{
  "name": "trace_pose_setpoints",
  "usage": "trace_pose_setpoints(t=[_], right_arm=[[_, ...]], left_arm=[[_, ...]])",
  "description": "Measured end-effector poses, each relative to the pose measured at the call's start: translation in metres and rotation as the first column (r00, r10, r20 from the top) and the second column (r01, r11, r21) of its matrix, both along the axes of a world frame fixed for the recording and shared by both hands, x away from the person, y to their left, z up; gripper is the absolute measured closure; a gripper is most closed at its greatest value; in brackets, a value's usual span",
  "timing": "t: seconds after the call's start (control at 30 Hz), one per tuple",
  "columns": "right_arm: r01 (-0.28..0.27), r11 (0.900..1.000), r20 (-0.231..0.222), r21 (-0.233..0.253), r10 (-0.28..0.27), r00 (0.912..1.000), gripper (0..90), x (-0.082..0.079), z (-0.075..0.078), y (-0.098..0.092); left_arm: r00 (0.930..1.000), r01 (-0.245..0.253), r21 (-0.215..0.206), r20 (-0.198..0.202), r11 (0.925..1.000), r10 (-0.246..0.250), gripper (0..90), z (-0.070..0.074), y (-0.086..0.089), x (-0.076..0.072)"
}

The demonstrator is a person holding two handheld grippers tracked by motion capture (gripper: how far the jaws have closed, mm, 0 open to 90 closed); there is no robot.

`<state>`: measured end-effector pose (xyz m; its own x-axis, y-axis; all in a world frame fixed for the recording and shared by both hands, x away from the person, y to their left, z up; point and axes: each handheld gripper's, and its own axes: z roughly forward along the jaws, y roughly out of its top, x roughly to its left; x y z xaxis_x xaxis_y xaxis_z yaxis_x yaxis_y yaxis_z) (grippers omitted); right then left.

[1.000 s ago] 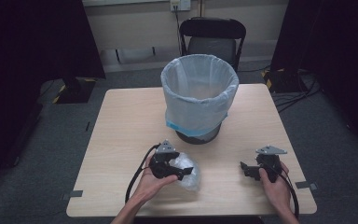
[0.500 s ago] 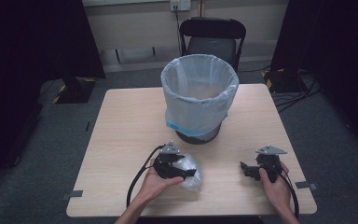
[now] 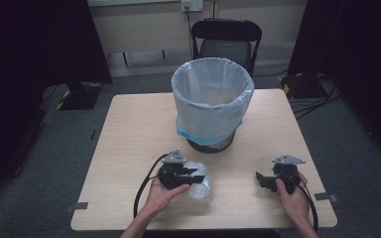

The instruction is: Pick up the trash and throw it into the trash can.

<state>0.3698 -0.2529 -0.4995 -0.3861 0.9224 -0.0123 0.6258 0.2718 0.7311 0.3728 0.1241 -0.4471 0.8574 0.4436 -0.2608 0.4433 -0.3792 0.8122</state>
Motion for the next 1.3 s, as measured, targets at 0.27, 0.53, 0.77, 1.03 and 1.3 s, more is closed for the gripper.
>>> trace_pose_setpoints(t=[0.27, 0.53, 0.77, 1.03, 1.3], right_arm=[[0.0, 1.0, 0.0, 0.0, 0.0, 1.0, 10.7, 0.0, 0.0, 0.0], [0.0, 1.0, 0.0, 0.0, 0.0, 1.0, 10.6, 0.0, 0.0, 0.0], [0.0, 1.0, 0.0, 0.0, 0.0, 1.0, 10.6, 0.0, 0.0, 0.0], [0.0, 1.0, 0.0, 0.0, 0.0, 1.0, 10.6, 0.0, 0.0, 0.0], [0.0, 1.0, 0.0, 0.0, 0.0, 1.0, 10.7, 0.0, 0.0, 0.0]], left_arm=[[0.9981, -0.013, -0.048, 0.059, 0.9988, 0.016, 67.8, 0.023, 0.012, -0.01], [0.988, -0.009, -0.111, 0.152, 0.9937, 0.026, 67.8, 0.06, 0.024, -0.019], [0.9767, -0.006, -0.155, 0.211, 0.9878, 0.039, 67.8, 0.089, 0.031, -0.02], [0.9573, 0.016, -0.221, 0.285, 0.9751, 0.049, 67.7, 0.125, 0.036, -0.021], [0.934, 0.038, -0.274, 0.352, 0.9611, 0.063, 67.6, 0.16, 0.039, -0.022]])
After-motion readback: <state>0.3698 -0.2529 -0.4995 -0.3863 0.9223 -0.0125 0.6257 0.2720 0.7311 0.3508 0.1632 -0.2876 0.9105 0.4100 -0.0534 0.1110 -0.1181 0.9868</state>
